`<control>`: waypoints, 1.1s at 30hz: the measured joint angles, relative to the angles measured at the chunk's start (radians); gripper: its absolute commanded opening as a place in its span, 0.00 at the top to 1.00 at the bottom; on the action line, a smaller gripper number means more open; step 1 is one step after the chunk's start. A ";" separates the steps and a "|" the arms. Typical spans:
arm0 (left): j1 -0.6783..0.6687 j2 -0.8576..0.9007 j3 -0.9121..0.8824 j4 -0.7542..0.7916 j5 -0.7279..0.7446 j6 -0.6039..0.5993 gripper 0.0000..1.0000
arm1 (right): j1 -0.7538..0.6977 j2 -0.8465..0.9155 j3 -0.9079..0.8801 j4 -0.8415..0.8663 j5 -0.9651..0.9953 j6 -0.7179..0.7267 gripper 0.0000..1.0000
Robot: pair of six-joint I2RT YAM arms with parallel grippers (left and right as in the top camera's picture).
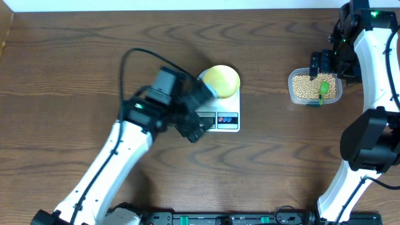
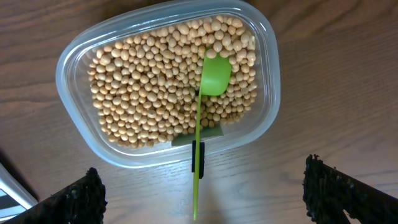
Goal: Scoop item into bowl and weigh 50g on scale
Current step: 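Withdraw the left gripper up and back from the scale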
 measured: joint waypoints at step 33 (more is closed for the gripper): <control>0.476 0.175 0.000 0.295 -0.318 -0.467 0.02 | 0.000 0.000 0.000 0.000 0.000 0.000 0.01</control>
